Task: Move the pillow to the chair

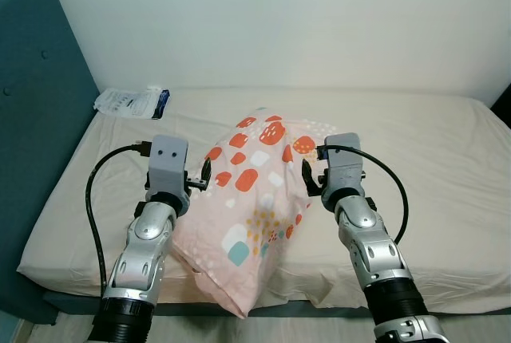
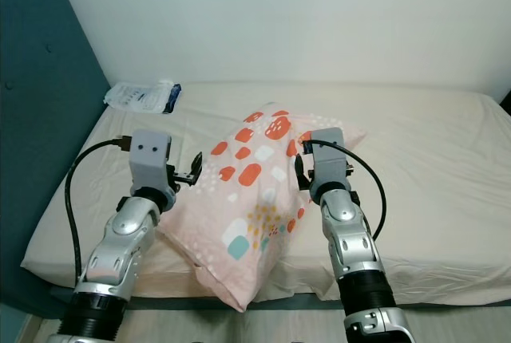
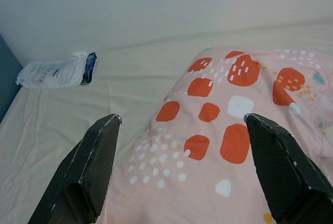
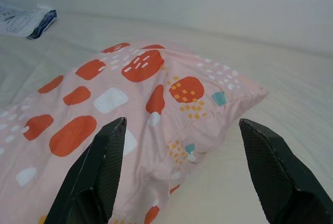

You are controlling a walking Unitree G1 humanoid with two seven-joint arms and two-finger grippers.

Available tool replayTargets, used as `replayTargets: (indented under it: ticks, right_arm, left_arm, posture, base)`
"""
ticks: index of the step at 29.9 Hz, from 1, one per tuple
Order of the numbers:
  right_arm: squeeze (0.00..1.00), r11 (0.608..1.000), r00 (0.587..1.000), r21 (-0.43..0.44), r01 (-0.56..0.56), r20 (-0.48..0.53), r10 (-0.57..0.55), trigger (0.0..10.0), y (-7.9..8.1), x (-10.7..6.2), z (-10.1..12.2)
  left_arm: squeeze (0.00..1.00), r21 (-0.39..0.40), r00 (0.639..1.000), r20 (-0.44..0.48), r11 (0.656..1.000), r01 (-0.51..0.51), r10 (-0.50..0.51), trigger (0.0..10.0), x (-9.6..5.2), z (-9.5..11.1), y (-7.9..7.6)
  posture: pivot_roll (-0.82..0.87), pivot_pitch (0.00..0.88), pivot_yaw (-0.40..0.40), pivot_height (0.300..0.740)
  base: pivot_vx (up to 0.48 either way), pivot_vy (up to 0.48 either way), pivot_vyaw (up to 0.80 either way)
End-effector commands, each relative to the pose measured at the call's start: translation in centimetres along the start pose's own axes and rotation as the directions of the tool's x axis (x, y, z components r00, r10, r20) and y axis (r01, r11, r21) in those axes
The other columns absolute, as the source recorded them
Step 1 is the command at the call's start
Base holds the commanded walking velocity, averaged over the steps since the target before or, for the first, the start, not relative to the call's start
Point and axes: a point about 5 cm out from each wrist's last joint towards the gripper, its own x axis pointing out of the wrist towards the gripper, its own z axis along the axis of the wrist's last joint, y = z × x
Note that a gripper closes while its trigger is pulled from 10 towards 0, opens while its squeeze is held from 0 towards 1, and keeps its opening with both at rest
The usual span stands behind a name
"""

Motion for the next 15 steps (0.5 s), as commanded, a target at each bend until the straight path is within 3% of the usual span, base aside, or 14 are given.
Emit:
replayTargets:
  ticks: [1,15]
  right_arm:
    - [0.0,1.0,1.0,0.016,0.001,-0.002,-0.001,10.0,0.14,0.04,-0.21]
    - [0.0,1.0,1.0,0.018,-0.003,0.006,0.003,10.0,0.17,-0.18,-0.23]
  left_arm:
    - [0.0,-0.016,1.0,-0.005,1.0,0.002,-0.002,10.0,0.1,-0.02,0.04]
    - [0.0,-0.014,1.0,-0.001,1.0,0.012,-0.012,10.0,0.06,-0.12,-0.21]
  posture:
    - [0.0,0.068,0.007,0.715]
    - [0.0,0.055,0.008,0.715]
  base:
    - [0.0,0.0,0.0]
    - [0.0,0.0,0.0]
